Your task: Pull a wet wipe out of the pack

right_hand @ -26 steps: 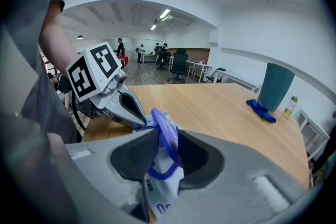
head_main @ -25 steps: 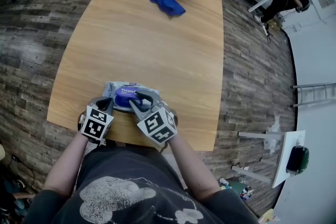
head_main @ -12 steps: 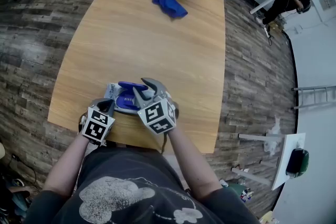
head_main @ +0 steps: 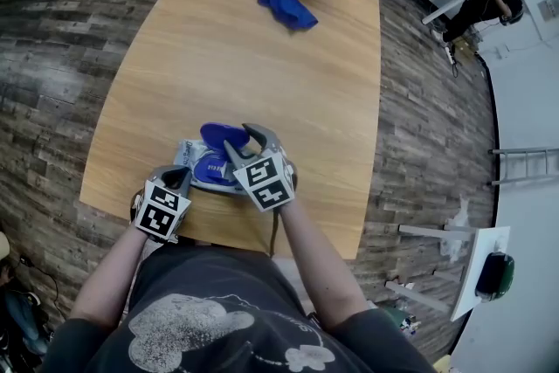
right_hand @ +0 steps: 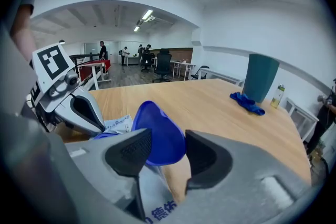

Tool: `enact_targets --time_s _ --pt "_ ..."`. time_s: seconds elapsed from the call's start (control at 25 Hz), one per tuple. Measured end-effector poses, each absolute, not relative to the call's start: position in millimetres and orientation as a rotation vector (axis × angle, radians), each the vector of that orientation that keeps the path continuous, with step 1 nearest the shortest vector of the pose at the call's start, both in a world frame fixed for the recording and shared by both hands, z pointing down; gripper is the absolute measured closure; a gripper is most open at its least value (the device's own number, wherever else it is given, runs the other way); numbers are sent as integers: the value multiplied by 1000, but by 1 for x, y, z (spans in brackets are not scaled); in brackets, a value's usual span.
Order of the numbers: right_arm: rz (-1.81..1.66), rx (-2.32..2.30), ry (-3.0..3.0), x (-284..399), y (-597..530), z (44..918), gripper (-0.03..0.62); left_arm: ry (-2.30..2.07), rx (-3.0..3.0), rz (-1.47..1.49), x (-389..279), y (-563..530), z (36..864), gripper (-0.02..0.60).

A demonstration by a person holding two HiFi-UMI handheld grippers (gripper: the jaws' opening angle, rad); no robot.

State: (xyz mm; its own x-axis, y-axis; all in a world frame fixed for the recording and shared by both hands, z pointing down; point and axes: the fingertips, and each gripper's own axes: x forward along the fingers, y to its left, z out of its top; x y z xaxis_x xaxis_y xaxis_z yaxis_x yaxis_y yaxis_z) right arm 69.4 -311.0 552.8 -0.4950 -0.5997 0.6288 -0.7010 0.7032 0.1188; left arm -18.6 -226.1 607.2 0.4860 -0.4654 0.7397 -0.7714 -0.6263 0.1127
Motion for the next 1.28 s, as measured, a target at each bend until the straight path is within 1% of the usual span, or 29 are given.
enact_targets --time_s 0.12,0.4,0.6,0.76,0.84,0.88,0.92,1.0,1.08,1.16,1.24,1.28 --pt "235 991 -2248 72 -316 560 389 -1028 2301 953 -18 -225 607 563" --pt "314 993 -2233 74 -319 570 388 -1034 2291 955 -17 -227 608 563" --pt "339 1047 -2269 76 -318 560 388 -1032 2289 929 -19 -227 606 563" --pt "373 1180 -2340 92 -312 540 397 -1018 2329 912 -17 -228 595 563" --pt "362 1225 -2355 102 -304 534 427 -1001 2360 889 -11 -227 585 561" --pt "359 1241 -2363 105 -300 532 444 -990 2373 866 -7 -226 579 551" --pt "361 1254 -2373 108 -296 530 450 -977 2384 837 -1 -225 572 487" --pt "372 1283 -2392 113 -289 526 465 -952 2413 786 13 -222 558 466" --pt "377 1327 -2394 120 -284 523 507 -929 2468 790 27 -220 552 437" --pt "391 1382 -2383 127 -280 521 557 -897 2531 855 40 -216 556 385" --pt "422 1427 -2371 135 -277 522 569 -885 2572 936 51 -215 563 336" --pt "437 1442 -2365 138 -276 523 569 -894 2580 970 55 -216 566 326"
